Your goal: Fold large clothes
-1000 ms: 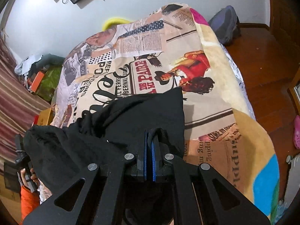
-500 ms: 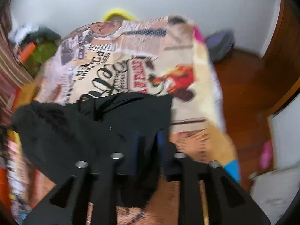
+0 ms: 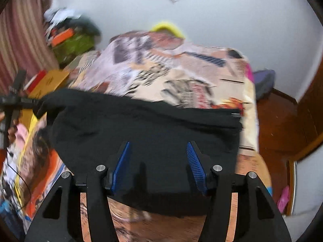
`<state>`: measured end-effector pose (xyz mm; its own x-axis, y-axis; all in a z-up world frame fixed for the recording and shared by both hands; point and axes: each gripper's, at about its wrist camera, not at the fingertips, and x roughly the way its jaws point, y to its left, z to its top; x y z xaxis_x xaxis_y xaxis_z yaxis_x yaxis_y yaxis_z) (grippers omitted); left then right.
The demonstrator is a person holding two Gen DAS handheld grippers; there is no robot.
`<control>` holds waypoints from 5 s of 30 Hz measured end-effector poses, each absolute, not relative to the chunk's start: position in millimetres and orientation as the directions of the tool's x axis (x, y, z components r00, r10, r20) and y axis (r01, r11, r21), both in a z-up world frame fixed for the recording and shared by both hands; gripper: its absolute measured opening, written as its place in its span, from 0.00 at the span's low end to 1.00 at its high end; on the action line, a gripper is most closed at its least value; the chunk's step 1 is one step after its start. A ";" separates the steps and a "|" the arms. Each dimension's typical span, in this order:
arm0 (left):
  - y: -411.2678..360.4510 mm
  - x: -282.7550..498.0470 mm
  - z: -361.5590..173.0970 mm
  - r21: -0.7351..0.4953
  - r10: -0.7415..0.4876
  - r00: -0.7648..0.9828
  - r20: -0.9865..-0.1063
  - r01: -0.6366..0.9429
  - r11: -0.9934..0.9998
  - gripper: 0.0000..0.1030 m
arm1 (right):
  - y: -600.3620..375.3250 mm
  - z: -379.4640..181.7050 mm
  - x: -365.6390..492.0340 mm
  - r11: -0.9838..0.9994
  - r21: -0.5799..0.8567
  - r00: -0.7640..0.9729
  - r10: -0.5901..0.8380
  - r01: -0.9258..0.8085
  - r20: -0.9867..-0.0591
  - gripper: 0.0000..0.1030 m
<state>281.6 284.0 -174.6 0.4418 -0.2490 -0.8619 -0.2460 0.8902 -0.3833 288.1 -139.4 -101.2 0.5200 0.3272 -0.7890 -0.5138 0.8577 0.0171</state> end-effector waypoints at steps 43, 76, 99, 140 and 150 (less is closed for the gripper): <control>123.0 254.0 -153.3 -0.038 -0.059 0.604 -0.795 0.047 0.998 0.65 | -114.6 -116.6 289.6 0.875 0.052 0.531 0.338 -0.481 -0.777 0.54; 111.6 276.2 -198.5 -0.053 -0.005 0.613 -0.790 -0.059 0.997 0.99 | -120.8 -161.1 292.0 0.873 -0.002 0.475 0.264 -0.488 -0.839 0.63; 226.0 188.9 -255.9 -0.660 -0.384 0.583 -0.716 -0.386 0.644 0.97 | -94.2 -145.9 269.3 0.868 -0.057 0.526 0.246 -0.493 -0.814 0.63; 173.9 207.9 -96.4 -0.257 0.231 0.807 -0.544 -0.422 0.869 0.32 | -33.6 -154.0 258.2 0.784 0.170 0.346 0.443 -0.597 -0.827 0.70; 103.2 227.4 -84.4 -0.041 0.225 0.823 -0.521 -0.288 0.957 0.32 | 6.7 -183.0 252.6 0.723 0.076 0.300 0.377 -0.686 -0.876 0.71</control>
<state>227.4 103.2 -84.4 0.8234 0.2254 -0.5209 -0.2879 0.9568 -0.0411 252.6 6.7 -183.0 0.3004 0.3768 -0.8762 -0.6864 0.7233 0.0757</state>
